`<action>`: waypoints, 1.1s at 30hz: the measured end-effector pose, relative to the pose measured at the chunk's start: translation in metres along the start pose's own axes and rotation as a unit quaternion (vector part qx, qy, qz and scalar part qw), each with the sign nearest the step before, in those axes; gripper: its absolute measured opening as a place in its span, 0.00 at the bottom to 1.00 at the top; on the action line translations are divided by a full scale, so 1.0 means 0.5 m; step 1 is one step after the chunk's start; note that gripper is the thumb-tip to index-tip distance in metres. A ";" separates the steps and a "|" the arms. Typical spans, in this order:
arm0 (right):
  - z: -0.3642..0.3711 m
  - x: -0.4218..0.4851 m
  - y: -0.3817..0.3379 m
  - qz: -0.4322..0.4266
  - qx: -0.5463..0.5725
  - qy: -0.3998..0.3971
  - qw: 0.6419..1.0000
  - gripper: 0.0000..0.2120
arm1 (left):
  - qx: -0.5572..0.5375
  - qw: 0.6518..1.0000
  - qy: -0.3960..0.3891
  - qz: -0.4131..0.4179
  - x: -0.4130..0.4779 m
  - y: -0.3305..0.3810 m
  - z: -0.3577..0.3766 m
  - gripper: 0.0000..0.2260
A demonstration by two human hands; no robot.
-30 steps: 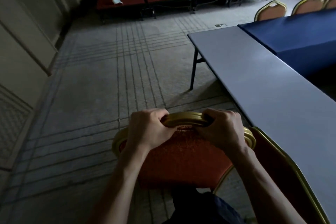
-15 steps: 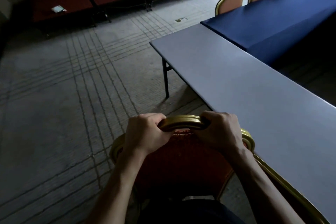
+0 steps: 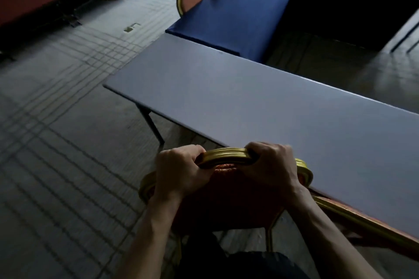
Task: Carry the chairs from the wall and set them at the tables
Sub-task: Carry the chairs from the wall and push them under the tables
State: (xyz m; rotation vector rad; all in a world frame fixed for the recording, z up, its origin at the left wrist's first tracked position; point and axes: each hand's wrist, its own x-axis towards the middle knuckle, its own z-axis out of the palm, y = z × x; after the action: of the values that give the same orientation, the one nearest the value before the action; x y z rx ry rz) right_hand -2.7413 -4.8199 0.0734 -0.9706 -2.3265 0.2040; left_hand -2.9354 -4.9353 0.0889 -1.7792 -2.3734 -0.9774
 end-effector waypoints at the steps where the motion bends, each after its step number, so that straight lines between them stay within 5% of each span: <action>1: 0.011 0.016 0.004 0.006 -0.010 0.006 1.000 0.16 | -0.006 1.000 -0.008 0.012 0.031 -0.016 0.009 0.16; 13: 0.052 0.085 0.049 0.183 -0.101 0.071 0.975 0.14 | -0.081 0.977 -0.106 0.166 0.294 -0.056 0.126 0.09; 20: 0.133 0.020 0.065 0.251 -0.084 0.051 0.963 0.17 | -0.093 0.955 -0.232 0.160 0.279 -0.089 0.219 0.13; 33: 0.153 0.016 0.065 0.277 -0.099 0.043 0.955 0.17 | -0.046 0.949 -0.233 0.207 0.273 -0.118 0.251 0.12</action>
State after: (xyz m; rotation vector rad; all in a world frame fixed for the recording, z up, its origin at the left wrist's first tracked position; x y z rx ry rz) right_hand -2.7712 -4.7843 0.0041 -1.6870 -1.9705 0.1474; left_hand -2.9919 -4.7660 0.0109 -2.6454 -2.0278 -0.6765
